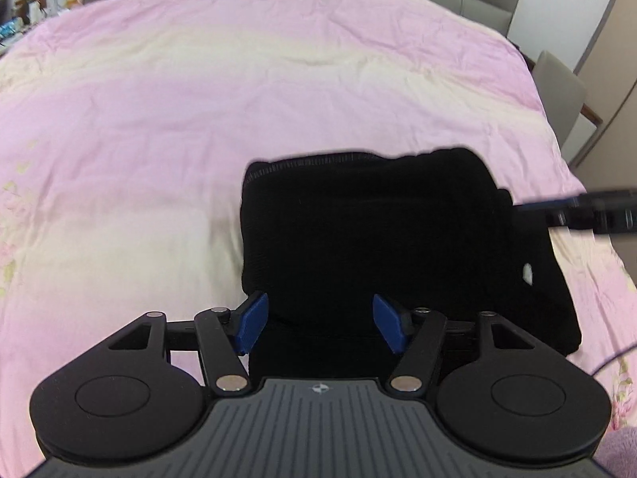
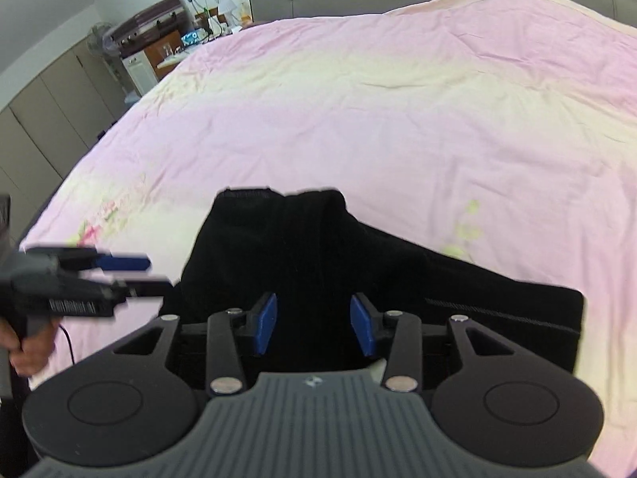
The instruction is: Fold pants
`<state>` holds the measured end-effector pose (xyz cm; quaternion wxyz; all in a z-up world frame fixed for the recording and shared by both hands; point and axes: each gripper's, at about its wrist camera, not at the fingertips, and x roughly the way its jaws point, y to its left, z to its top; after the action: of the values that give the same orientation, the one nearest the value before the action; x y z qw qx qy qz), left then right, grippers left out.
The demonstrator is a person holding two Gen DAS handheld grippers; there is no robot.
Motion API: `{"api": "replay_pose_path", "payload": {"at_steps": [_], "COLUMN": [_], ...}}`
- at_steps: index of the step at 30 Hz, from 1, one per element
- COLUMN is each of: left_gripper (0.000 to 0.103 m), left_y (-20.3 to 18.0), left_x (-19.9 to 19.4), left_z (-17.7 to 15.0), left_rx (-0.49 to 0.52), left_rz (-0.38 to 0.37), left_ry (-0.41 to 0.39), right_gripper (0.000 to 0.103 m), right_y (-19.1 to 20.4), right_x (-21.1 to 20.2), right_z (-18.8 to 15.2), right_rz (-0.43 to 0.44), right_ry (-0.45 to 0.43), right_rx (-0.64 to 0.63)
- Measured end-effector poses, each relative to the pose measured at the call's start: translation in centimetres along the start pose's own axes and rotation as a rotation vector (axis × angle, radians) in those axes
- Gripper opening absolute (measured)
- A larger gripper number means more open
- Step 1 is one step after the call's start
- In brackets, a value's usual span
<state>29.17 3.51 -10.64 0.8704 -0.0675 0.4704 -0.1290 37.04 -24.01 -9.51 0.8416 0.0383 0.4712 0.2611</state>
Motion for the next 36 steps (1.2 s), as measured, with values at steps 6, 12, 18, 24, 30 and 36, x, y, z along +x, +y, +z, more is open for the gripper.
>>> {"api": "replay_pose_path", "payload": {"at_steps": [6, 12, 18, 24, 30, 36], "left_gripper": [0.064, 0.062, 0.061, 0.060, 0.042, 0.039], "left_y": [0.5, 0.9, 1.0, 0.1, -2.7, -1.4], "left_x": [2.7, 3.0, 1.9, -0.2, 0.1, 0.1], "left_z": [-1.1, -1.2, -1.3, -1.5, -2.7, -3.6], "left_rx": [0.037, 0.052, 0.053, 0.112, 0.283, 0.243], "left_rz": [-0.046, -0.080, -0.084, -0.130, -0.062, -0.055], "left_ry": [0.047, 0.068, 0.051, 0.033, 0.112, 0.187], "right_gripper": [0.048, 0.054, 0.013, 0.010, 0.009, 0.009], "right_y": [-1.9, -3.6, -0.6, 0.1, -4.6, -6.7], "right_x": [5.5, 9.3, 4.9, -1.9, -1.4, 1.3], "right_z": [2.7, 3.4, 3.2, 1.5, -2.9, -4.7], "right_rz": [0.057, 0.113, 0.076, 0.004, -0.135, -0.180], "right_ry": [0.025, 0.044, -0.040, -0.086, -0.043, -0.028], "right_rx": [0.157, 0.307, 0.181, 0.184, 0.335, 0.371]}}
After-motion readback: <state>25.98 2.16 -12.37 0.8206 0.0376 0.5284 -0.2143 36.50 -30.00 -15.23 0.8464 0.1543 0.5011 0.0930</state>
